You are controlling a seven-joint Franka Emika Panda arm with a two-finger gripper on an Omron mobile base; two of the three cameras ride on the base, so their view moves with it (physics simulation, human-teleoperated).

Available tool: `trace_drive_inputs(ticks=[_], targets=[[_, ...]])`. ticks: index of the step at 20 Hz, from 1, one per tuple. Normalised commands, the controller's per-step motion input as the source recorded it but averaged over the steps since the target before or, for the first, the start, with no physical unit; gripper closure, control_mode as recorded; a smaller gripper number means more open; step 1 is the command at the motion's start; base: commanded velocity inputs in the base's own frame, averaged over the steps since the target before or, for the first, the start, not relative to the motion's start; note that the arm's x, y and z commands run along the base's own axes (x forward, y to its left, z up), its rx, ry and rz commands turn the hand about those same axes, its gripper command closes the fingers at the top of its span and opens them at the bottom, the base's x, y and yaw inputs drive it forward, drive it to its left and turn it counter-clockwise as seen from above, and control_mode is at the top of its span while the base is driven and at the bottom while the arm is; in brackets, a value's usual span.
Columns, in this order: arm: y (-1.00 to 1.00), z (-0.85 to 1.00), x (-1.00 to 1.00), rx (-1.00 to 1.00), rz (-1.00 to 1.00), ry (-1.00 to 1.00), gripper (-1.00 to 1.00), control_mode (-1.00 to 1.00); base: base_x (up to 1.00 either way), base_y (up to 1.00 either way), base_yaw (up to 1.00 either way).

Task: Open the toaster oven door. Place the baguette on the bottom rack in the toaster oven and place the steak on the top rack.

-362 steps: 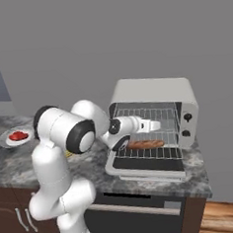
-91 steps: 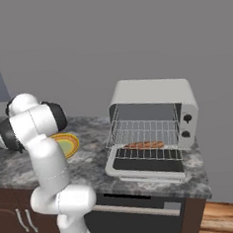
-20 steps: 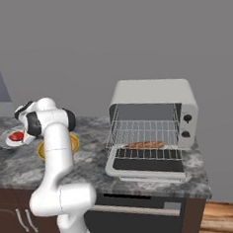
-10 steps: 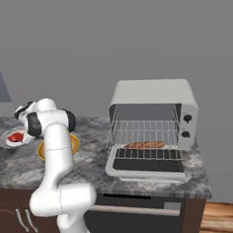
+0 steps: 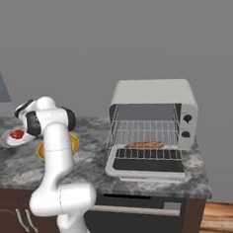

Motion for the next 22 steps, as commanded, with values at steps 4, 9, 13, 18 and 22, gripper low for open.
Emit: trace_drive_inputs(ticks=[4, 9, 13, 18, 22], targets=[[-0.43, 0.31, -0.26, 0.01, -0.32, 0.0, 1.0, -1.0, 0.0, 0.0, 0.0], [-0.72, 0.38, -0.29, 0.08, -0.32, -0.01, 1.0, -1.0, 0.0, 0.0, 0.0], [-0.82, 0.6, -0.38, 0.12, -0.23, 0.0, 1.0, -1.0, 0.0, 0.0, 0.0], [-0.57, 0.89, -0.42, 0.06, -0.11, 0.01, 1.0, -1.0, 0.0, 0.0, 0.0], [-0.52, 0.81, -0.56, 0.0, -0.02, 0.0, 1.0, -1.0, 0.0, 0.0, 0.0]])
